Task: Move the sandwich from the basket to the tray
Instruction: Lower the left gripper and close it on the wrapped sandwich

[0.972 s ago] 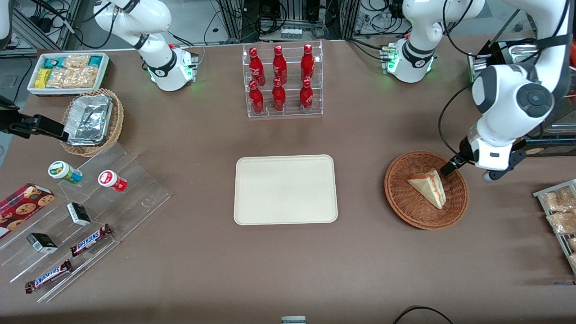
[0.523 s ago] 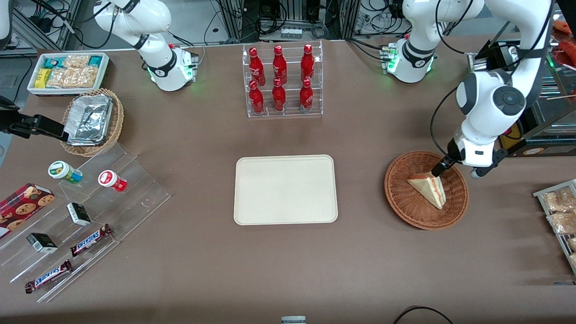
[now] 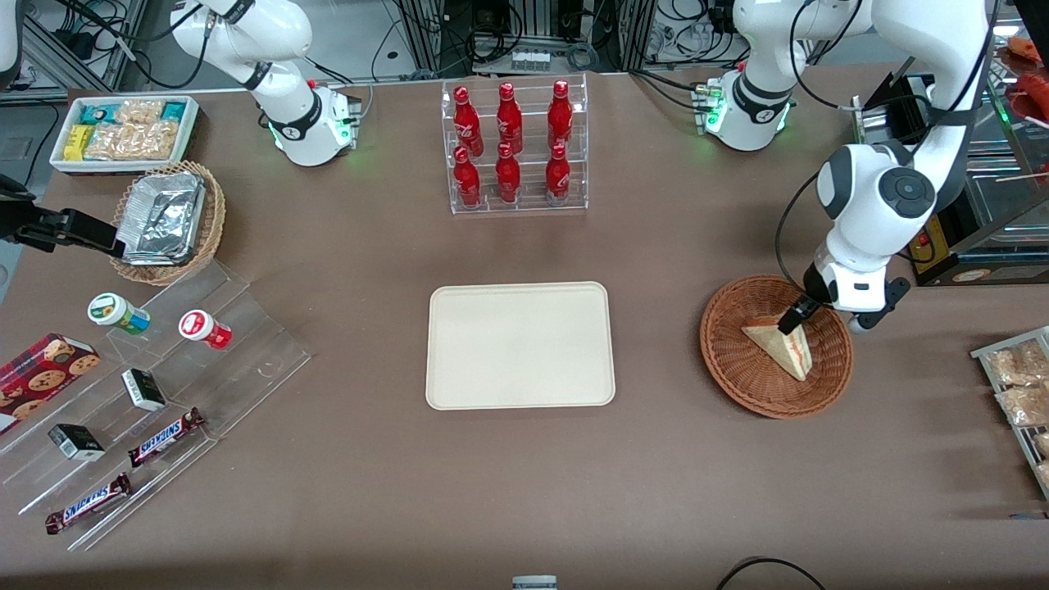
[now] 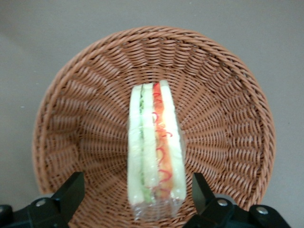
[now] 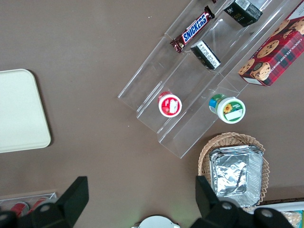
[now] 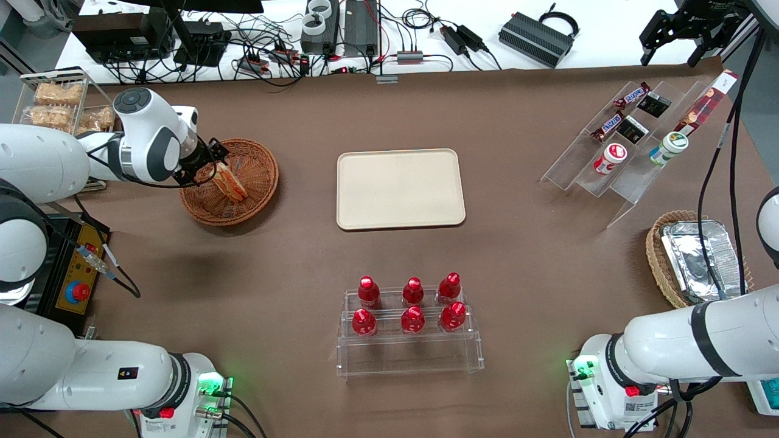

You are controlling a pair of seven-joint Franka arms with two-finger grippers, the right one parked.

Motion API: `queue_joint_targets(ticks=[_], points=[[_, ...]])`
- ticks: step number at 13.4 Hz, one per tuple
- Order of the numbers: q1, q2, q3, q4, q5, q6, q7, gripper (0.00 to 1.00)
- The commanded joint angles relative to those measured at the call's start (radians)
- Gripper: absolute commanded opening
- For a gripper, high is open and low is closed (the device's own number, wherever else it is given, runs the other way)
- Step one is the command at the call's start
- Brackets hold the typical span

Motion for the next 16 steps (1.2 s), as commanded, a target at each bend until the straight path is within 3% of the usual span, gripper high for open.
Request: queue_joint_targets(ticks=[1,3,4,5,7,8,10,14,16], points=[[-0.019,0.063,-0.002,0.014,-0.01,0.061,-0.034,1.0],[-0.017,0.067,0.0,0.016,-0.01,0.058,-0.023,0.95],[-0.017,0.076,0.0,0.019,-0.006,0.058,-0.021,0.8],[-0.017,0.081,0.0,0.037,-0.006,0.048,-0.026,0.51],[-0.019,0.073,0.0,0.097,-0.006,-0.035,-0.029,0.08],[-0.02,0.075,-0.002,0.163,-0.006,-0.141,-0.032,0.0],[-0.064,0.075,-0.002,0.284,0.006,-0.356,-0.037,0.0],[-0.115,0.029,-0.004,0.278,0.013,-0.416,-0.054,0.0],[-0.126,-0.031,-0.032,0.324,0.017,-0.58,-0.054,0.0]])
